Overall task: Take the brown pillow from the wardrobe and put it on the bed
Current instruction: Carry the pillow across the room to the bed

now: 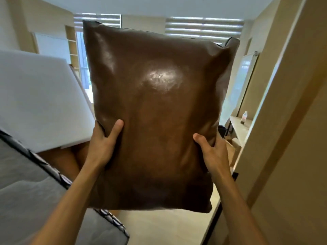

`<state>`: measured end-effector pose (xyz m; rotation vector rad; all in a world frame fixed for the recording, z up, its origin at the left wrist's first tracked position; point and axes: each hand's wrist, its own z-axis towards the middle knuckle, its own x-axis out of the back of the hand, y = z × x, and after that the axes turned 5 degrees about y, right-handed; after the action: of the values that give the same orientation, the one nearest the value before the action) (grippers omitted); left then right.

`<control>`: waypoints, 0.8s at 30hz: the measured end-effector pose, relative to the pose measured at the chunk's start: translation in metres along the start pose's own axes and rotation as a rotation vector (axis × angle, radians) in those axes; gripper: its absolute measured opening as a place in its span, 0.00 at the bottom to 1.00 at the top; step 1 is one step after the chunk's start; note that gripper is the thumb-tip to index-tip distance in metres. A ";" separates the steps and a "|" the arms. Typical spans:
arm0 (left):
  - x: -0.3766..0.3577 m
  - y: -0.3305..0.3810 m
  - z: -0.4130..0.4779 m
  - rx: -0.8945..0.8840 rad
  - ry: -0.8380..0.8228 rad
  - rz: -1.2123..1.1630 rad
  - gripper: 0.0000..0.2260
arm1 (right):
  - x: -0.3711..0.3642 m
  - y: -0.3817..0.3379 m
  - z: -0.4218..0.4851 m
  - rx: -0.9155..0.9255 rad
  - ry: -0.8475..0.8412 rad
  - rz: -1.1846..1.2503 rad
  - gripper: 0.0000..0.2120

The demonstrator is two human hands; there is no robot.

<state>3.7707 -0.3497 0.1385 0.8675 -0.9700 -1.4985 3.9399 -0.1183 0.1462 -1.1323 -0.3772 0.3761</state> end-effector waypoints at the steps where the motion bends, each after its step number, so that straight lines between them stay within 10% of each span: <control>1: 0.000 -0.008 -0.001 0.013 -0.002 0.009 0.46 | -0.005 0.009 0.006 -0.024 -0.024 0.016 0.36; 9: -0.026 -0.065 -0.011 0.103 0.104 0.147 0.36 | -0.051 0.084 0.052 -0.194 -0.070 0.097 0.41; 24: -0.059 -0.130 0.014 0.289 0.327 0.327 0.49 | -0.119 0.183 0.118 -0.277 -0.221 0.204 0.41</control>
<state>3.7150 -0.2804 0.0254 1.0631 -1.0376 -0.9182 3.7614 -0.0116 0.0103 -1.4096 -0.5208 0.6463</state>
